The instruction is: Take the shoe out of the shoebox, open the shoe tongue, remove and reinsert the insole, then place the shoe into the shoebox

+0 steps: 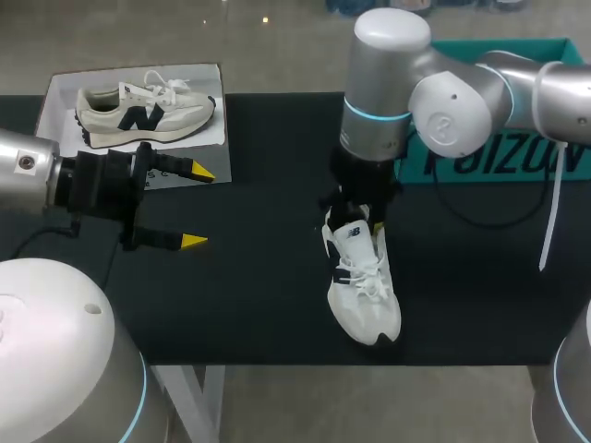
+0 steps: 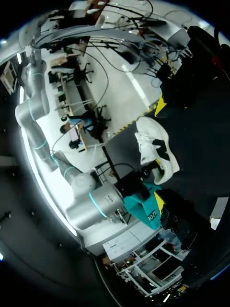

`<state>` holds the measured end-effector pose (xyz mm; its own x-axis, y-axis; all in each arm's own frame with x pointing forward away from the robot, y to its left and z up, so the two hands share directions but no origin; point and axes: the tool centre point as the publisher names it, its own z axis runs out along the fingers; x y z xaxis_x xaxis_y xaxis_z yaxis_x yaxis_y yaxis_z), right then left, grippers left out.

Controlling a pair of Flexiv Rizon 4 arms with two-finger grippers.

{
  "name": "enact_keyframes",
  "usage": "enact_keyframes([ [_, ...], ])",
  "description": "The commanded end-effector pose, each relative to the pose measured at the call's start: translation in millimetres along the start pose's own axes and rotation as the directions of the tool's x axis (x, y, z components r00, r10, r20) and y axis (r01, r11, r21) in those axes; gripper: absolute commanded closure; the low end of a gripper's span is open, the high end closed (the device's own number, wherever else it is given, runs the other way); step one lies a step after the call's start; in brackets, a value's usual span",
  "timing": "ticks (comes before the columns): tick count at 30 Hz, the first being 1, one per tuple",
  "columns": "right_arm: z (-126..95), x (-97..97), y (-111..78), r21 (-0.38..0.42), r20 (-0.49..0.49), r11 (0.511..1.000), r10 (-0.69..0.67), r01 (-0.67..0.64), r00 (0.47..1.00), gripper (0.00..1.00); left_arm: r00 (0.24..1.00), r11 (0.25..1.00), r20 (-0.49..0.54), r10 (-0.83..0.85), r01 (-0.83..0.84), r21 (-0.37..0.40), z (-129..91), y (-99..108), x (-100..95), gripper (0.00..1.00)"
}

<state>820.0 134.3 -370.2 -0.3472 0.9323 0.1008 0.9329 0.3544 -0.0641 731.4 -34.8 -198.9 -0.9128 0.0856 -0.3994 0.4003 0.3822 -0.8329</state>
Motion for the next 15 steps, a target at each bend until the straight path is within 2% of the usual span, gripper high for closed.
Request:
enact_keyframes([
  [1,2,3.7,7.4,0.009,0.005,1.0,-0.006,0.006,1.0,0.28,1.0,1.0,-0.002,0.0,0.0,-0.001,0,0,-0.2,0.0],
  [9,-2,4.7,12.8,-0.001,0.015,1.0,-0.02,0.02,1.0,0.29,1.0,1.0,-0.002,0.0,0.0,-0.001,0,0,-0.2,0.0],
  [15,-13,2.0,10.0,-0.016,0.037,1.0,-0.015,0.016,0.999,0.22,1.0,1.0,-0.002,0.0,0.0,-0.001,0,0,-0.2,0.0],
])
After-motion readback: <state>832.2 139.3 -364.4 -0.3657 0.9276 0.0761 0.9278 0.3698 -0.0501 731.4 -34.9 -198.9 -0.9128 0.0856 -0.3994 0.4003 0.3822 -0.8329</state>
